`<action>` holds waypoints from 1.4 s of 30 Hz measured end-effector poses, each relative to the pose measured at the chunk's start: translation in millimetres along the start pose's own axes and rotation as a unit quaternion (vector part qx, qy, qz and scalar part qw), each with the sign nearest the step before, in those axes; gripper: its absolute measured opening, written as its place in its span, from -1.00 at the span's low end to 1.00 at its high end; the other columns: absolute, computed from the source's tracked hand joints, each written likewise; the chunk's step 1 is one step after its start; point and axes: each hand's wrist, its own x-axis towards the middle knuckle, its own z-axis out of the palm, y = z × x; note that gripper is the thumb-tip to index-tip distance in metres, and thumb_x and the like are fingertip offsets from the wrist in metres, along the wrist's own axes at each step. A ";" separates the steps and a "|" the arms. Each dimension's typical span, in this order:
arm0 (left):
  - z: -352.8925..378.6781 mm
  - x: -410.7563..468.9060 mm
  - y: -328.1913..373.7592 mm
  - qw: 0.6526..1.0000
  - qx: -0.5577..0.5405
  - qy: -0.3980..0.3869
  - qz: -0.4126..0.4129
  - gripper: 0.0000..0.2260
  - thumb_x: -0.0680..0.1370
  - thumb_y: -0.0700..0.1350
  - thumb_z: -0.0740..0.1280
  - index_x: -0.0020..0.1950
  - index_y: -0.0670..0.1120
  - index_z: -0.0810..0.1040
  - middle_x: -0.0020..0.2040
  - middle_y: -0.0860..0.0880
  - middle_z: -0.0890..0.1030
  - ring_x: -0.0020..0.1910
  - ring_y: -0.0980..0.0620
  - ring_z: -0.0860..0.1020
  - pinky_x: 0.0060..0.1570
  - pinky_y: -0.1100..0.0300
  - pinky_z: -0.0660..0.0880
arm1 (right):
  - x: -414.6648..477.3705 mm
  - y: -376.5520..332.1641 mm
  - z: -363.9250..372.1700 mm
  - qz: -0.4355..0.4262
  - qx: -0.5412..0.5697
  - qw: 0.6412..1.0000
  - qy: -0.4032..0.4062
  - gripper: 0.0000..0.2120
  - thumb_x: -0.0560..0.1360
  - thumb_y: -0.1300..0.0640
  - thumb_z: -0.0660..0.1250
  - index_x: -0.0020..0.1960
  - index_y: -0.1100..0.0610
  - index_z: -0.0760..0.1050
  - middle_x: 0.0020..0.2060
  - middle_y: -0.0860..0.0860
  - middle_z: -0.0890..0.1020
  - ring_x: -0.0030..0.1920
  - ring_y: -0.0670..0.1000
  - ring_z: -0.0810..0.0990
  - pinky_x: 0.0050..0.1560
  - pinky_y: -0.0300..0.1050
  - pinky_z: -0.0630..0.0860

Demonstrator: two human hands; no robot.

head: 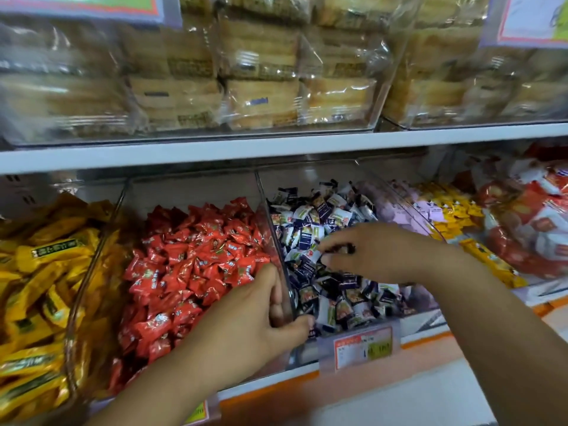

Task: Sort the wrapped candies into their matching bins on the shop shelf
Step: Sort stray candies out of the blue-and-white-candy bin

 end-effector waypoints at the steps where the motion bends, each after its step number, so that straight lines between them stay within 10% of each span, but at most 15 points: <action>1: 0.0 -0.4 0.5 1.000 -0.001 0.000 0.001 -0.63 0.45 0.21 0.40 -0.11 0.01 0.29 -0.32 0.09 0.47 -0.43 0.17 0.34 -0.36 0.21 0.34 | 9.9 -6.4 2.9 -0.016 -0.001 0.999 0.046 -0.68 0.61 -0.14 0.15 0.33 -0.18 0.44 0.29 -0.18 0.48 0.22 -0.08 0.45 0.19 -0.16 0.42; 5: -0.9 -2.3 1.7 1.000 -0.002 -0.005 0.005 -0.63 0.47 0.19 0.39 -0.09 0.00 0.29 -0.30 0.05 0.48 -0.42 0.16 0.33 -0.35 0.19 0.34 | 52.9 -27.0 34.6 -0.034 -0.061 0.993 0.096 -0.53 0.60 -0.12 0.17 0.48 -0.23 0.17 0.53 -0.08 0.17 0.53 0.12 0.01 0.43 0.41 -0.09; 8: -0.8 -1.4 0.8 1.000 -0.002 -0.006 0.007 -0.64 0.46 0.18 0.40 -0.09 0.00 0.29 -0.25 -0.02 0.53 -0.44 0.16 0.33 -0.36 0.19 0.34 | 61.4 -22.8 46.5 -0.024 -0.099 0.994 0.027 -0.42 0.57 -0.17 0.20 0.51 -0.24 0.05 0.56 -0.11 -0.02 0.54 0.16 -0.17 0.39 0.50 -0.10; 18: 0.1 1.2 -6.8 1.000 0.011 -0.007 0.003 -0.62 0.43 0.25 0.39 -0.11 0.05 0.28 -0.27 0.05 0.51 -0.41 0.17 0.35 -0.33 0.13 0.39 | 6.9 -2.0 8.3 -0.001 -0.041 0.997 -0.064 -0.61 0.53 -0.22 0.25 0.35 -0.25 0.39 0.42 -0.20 0.35 0.34 -0.09 0.39 0.32 -0.13 0.35; 24: 2.7 4.6 -5.3 1.000 0.004 0.003 0.017 -0.63 0.42 0.21 0.41 -0.15 0.07 0.27 -0.31 0.15 0.50 -0.41 0.17 0.36 -0.33 0.12 0.38 | 81.5 -22.1 4.2 -0.073 -0.064 0.978 0.187 -0.72 0.60 0.06 0.19 0.25 0.00 0.54 0.21 0.03 0.56 0.22 0.09 0.49 0.21 -0.01 0.46; 29: 1.7 3.1 -6.1 0.999 -0.044 -0.002 0.013 -0.62 0.41 0.19 0.45 -0.15 0.05 0.30 -0.31 0.08 0.50 -0.39 0.15 0.35 -0.31 0.11 0.38 | 144.3 -17.7 26.6 -0.033 -0.146 0.984 0.094 -0.57 0.56 -0.12 0.13 0.42 -0.12 0.31 0.37 0.09 0.30 0.32 0.28 0.35 0.34 0.12 0.32; 42: 0.5 5.0 -6.8 1.000 -0.031 0.001 0.001 -0.61 0.36 0.24 0.46 -0.16 0.08 0.31 -0.29 0.07 0.55 -0.39 0.15 0.40 -0.32 0.08 0.41 | 35.8 10.0 -23.4 -0.074 -0.031 0.996 -0.036 -0.71 0.65 -0.02 0.13 0.33 -0.16 0.46 0.38 -0.13 0.42 0.33 -0.08 0.40 0.29 -0.21 0.31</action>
